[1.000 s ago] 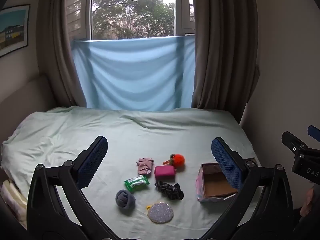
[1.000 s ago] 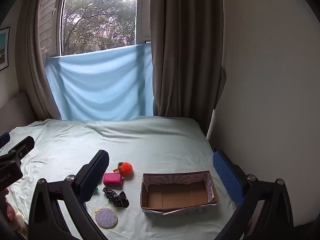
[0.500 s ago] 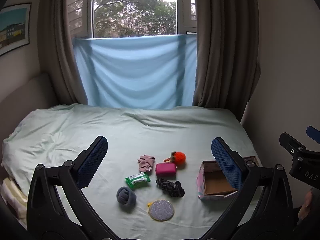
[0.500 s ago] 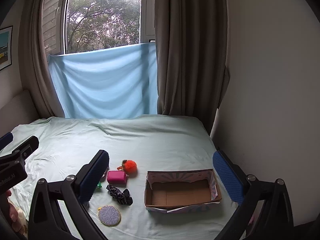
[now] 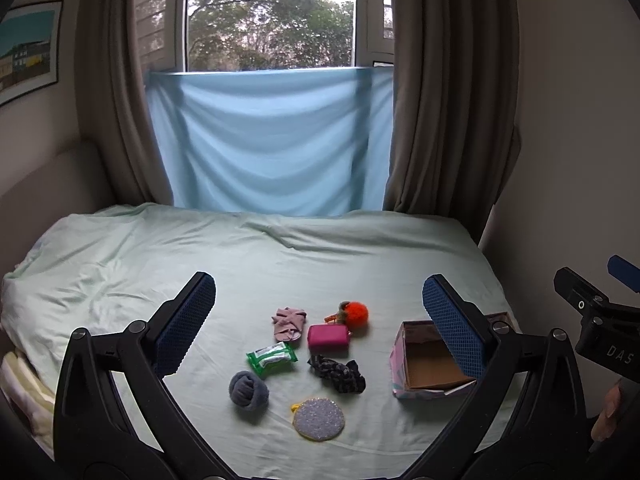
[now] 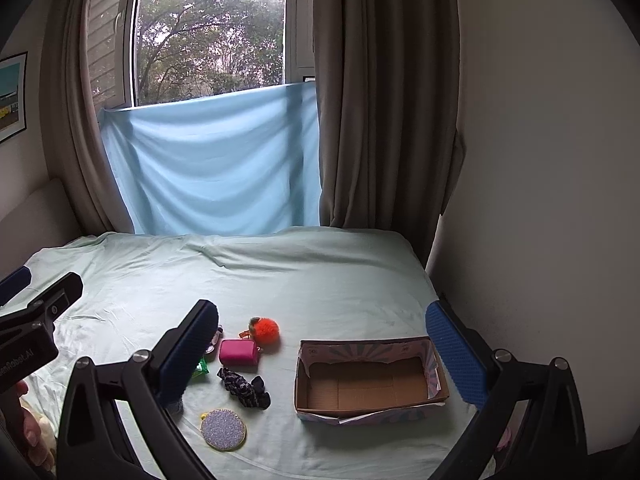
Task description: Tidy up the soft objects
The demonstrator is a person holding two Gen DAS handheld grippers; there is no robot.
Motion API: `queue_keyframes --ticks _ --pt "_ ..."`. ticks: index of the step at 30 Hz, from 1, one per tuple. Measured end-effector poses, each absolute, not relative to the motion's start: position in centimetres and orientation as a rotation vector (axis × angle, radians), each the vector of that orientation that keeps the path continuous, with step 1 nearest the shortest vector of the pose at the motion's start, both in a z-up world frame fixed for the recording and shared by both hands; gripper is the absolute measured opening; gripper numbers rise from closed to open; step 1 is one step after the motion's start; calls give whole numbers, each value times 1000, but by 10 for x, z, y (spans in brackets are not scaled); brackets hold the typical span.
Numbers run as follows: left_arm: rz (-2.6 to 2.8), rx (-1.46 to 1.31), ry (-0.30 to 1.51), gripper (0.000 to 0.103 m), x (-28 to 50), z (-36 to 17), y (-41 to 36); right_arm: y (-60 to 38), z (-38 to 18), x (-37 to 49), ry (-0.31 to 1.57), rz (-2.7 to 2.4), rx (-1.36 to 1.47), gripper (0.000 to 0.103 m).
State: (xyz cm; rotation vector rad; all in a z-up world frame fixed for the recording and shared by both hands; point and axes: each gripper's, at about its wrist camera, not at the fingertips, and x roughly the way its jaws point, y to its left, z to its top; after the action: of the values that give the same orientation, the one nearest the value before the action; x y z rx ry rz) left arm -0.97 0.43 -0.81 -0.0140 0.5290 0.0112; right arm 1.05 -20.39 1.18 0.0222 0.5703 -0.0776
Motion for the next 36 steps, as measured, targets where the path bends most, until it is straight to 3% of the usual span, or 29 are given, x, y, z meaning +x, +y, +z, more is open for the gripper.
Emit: queue_keyframes --ticks 36 --pt "10 -10 539 103 -6 -13 8 -202 17 13 561 -82 8 103"
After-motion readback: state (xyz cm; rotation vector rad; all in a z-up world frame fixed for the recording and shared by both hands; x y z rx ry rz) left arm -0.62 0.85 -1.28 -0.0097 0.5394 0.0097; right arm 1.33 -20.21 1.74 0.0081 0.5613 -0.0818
